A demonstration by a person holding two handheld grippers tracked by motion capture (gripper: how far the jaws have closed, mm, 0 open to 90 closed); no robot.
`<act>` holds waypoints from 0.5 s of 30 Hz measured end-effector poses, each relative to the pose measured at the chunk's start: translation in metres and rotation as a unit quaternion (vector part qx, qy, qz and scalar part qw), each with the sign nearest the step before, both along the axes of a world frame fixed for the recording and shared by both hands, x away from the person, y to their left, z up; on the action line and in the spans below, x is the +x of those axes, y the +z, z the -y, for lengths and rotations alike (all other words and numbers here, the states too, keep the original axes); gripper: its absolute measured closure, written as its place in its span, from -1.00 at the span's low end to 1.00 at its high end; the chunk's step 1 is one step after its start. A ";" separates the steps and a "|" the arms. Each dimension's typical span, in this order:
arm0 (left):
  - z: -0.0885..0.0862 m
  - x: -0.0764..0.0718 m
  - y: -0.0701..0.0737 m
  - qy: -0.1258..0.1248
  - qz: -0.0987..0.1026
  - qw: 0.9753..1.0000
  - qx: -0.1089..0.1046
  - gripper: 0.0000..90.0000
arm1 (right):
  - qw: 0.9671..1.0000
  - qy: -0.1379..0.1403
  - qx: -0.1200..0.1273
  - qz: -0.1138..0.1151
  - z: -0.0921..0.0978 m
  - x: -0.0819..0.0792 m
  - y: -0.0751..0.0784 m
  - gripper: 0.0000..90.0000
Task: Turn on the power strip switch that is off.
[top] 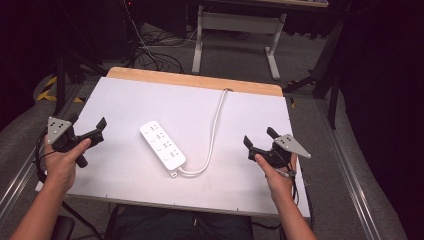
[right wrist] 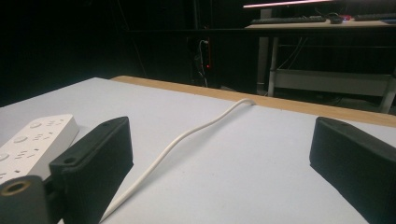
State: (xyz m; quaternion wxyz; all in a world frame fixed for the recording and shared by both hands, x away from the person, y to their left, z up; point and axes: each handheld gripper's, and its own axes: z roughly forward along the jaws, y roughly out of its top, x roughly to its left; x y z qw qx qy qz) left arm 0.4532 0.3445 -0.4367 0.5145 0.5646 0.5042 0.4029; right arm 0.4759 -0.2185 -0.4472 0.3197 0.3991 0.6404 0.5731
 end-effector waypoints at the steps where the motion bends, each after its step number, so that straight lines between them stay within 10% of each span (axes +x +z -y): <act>1: 0.000 0.000 0.000 0.000 0.001 1.000 -0.001 -0.86 | 1.000 -0.001 -0.001 0.000 0.000 0.000 0.000 -0.86; 15: 0.000 -0.001 0.002 0.013 0.007 1.000 0.006 -0.57 | 1.000 0.000 0.001 -0.001 0.000 0.000 0.000 -0.85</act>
